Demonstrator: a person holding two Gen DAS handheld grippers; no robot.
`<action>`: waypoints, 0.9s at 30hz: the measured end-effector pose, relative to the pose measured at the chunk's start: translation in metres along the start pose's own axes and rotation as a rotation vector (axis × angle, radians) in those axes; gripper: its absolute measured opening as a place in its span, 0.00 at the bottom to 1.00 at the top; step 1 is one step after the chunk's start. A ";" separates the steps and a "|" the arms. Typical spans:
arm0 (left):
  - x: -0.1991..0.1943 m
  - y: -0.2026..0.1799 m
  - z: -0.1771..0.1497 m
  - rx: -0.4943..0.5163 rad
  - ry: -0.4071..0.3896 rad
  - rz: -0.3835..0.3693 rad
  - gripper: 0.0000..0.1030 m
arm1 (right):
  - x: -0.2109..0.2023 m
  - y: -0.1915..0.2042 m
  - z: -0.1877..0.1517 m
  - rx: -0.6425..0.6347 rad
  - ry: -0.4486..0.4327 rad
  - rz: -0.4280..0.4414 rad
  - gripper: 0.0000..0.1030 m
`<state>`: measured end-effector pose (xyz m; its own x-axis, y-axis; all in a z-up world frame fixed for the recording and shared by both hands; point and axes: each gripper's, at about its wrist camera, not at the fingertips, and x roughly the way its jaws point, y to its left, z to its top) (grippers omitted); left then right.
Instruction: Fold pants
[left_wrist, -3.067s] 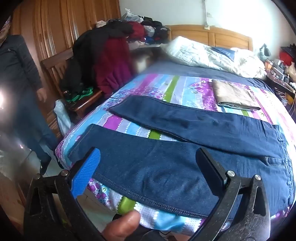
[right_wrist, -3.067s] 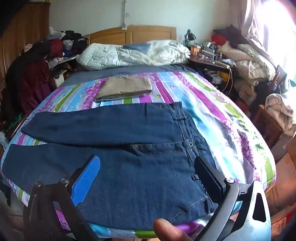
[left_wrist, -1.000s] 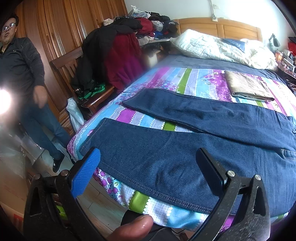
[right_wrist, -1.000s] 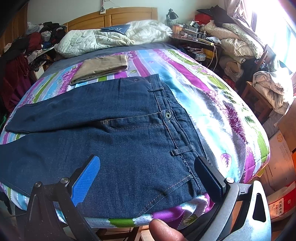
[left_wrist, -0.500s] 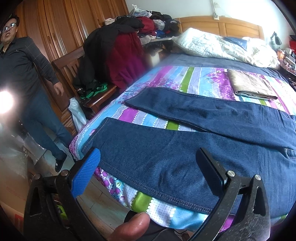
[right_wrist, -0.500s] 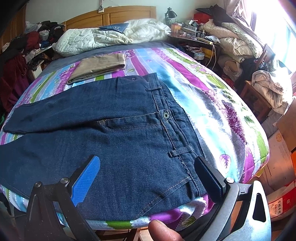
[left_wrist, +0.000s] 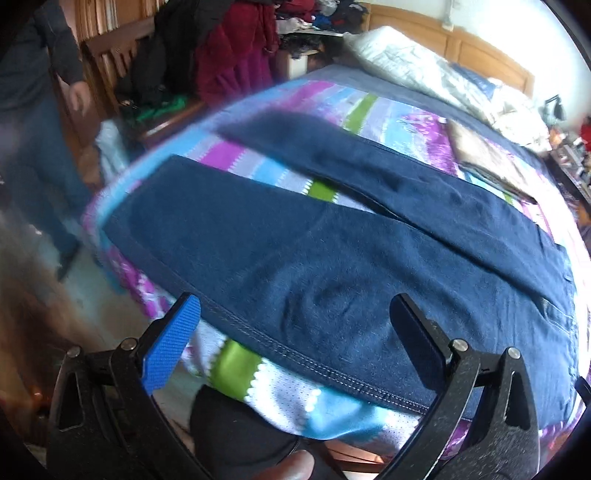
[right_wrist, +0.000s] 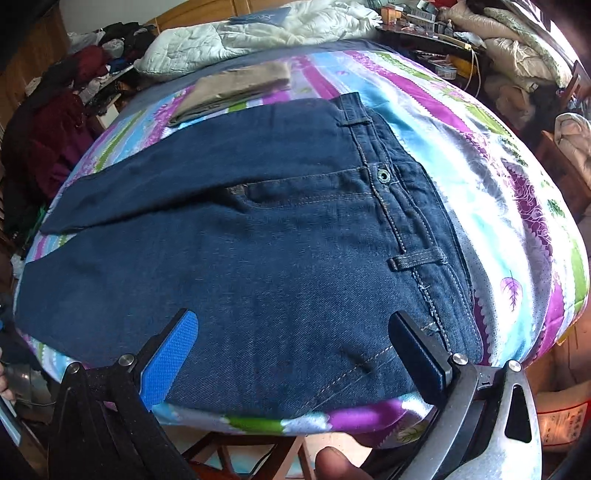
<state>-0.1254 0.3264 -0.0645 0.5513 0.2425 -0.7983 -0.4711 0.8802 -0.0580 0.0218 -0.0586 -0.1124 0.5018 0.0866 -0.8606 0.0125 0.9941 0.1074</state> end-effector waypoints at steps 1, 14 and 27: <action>0.004 -0.001 -0.003 0.008 0.000 -0.007 1.00 | 0.007 0.000 0.000 -0.010 -0.009 -0.021 1.00; 0.093 -0.004 -0.029 0.109 0.268 -0.112 1.00 | 0.065 -0.003 -0.016 -0.106 0.055 -0.061 1.00; 0.063 0.035 0.120 0.218 0.063 -0.245 1.00 | 0.016 -0.026 0.068 0.031 -0.120 0.032 0.99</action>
<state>-0.0243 0.4216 -0.0446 0.5834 -0.0068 -0.8122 -0.1674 0.9775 -0.1284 0.0881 -0.0873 -0.0947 0.6020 0.1086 -0.7911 0.0202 0.9883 0.1510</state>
